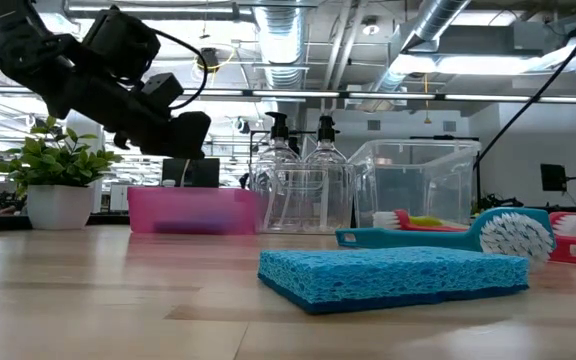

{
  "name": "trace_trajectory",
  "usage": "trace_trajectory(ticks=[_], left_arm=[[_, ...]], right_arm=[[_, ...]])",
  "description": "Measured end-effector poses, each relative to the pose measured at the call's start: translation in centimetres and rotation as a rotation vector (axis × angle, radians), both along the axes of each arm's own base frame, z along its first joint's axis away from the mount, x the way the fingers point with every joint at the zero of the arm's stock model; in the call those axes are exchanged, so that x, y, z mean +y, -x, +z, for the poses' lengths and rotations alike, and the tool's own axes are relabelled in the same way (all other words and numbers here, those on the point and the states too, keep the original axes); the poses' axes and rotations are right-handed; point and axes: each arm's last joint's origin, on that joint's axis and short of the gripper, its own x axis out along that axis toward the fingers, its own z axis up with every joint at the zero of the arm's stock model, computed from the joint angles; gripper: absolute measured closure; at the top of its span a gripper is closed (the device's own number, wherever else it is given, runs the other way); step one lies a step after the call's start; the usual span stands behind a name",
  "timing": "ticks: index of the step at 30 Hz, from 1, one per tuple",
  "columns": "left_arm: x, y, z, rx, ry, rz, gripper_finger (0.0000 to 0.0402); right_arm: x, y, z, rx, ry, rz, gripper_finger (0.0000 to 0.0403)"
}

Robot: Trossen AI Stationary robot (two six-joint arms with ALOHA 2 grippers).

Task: Pick & Place Kitchen Sink Supplies
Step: Put the blue sponge into the pink bin

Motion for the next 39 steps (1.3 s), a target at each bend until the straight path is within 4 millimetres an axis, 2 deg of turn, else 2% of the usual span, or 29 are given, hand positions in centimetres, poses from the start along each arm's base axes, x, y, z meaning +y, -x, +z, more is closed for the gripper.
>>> trace_trajectory(ticks=[8,13,17,21,25,28,33,39], left_arm=[[-0.3,-0.1,0.3,-0.027,-0.001,-0.025,0.0267],[-1.1,0.2,2.0,-0.118,-0.003,-0.071,0.0267],[-2.2,0.6,4.2,-0.24,0.031,-0.264,0.0266],[-3.5,1.0,6.1,-0.353,0.074,-0.579,0.0266],[-5.4,1.3,7.2,-0.379,0.064,-0.937,0.0266],[-7.0,1.5,7.4,-0.369,0.028,-1.137,0.0266],[-9.2,1.5,7.1,-0.352,0.052,-1.242,0.0266],[-10.8,-0.4,7.5,-0.313,0.05,-1.27,0.0266]], right_arm=[[0.0,0.0,0.0,0.0,0.0,0.0,0.0065],[0.0,0.0,0.0,0.0,0.0,0.0,0.0065],[0.0,0.0,0.0,0.0,0.0,0.0,0.0065],[0.0,0.0,0.0,0.0,0.0,0.001,0.0065],[0.0,0.0,0.0,0.0,0.0,0.0,0.0065],[0.0,0.0,0.0,0.0,0.001,0.0,0.0065],[0.0,0.0,0.0,-0.001,0.002,-0.002,0.0065],[0.0,0.0,0.0,-0.001,0.002,-0.002,0.0065]])
